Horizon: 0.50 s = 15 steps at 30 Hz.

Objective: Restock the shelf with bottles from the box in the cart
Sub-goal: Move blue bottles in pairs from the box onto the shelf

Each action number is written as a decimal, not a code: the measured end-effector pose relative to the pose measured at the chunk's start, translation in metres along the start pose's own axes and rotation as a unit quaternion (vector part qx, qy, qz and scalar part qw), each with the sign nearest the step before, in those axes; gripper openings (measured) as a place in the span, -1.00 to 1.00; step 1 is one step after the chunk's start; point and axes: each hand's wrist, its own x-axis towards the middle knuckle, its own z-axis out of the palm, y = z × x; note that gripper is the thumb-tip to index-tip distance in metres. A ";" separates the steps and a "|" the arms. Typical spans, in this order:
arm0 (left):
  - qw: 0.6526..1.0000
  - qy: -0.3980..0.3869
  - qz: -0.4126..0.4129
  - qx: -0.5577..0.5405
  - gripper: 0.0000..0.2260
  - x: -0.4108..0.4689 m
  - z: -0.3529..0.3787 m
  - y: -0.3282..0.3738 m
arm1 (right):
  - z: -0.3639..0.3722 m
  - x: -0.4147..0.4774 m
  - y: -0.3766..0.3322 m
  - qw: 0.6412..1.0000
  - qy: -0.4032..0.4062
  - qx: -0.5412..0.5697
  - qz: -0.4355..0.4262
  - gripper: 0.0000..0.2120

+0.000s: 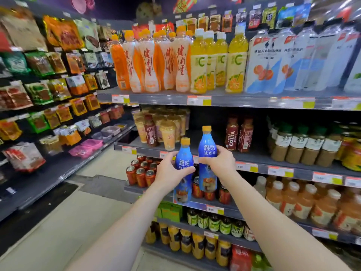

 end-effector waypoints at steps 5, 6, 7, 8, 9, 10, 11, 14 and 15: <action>1.000 -0.015 -0.007 0.003 -0.36 0.065 -0.003 -0.017 | 0.034 0.071 0.004 1.000 0.018 0.010 -0.002 -0.37; 1.000 -0.013 -0.005 0.005 -0.36 0.076 -0.003 -0.018 | 0.039 0.084 0.002 1.000 0.023 0.011 -0.006 -0.37; 1.000 -0.012 -0.005 0.007 -0.35 0.087 -0.002 -0.021 | 0.044 0.096 0.001 1.000 0.028 0.009 -0.009 -0.38; 1.000 -0.012 -0.007 0.007 -0.33 0.097 -0.001 -0.025 | 0.049 0.107 0.000 0.999 0.033 0.009 -0.014 -0.38; 1.000 -0.012 -0.009 0.008 -0.31 0.108 -0.001 -0.030 | 0.054 0.117 -0.001 0.999 0.038 0.010 -0.021 -0.38; 1.000 -0.012 -0.012 0.009 -0.30 0.117 -0.001 -0.034 | 0.059 0.127 -0.003 0.998 0.044 0.014 -0.031 -0.36; 1.000 -0.014 -0.014 0.008 -0.28 0.126 -0.001 -0.037 | 0.063 0.137 -0.004 0.998 0.050 0.018 -0.041 -0.34; 1.000 -0.022 -0.020 -0.006 -0.23 0.150 -0.004 -0.044 | 0.074 0.161 -0.008 0.996 0.060 0.023 -0.065 -0.24; 0.999 -0.025 -0.021 -0.009 -0.23 0.157 -0.005 -0.044 | 0.078 0.168 -0.008 0.995 0.063 0.024 -0.070 -0.23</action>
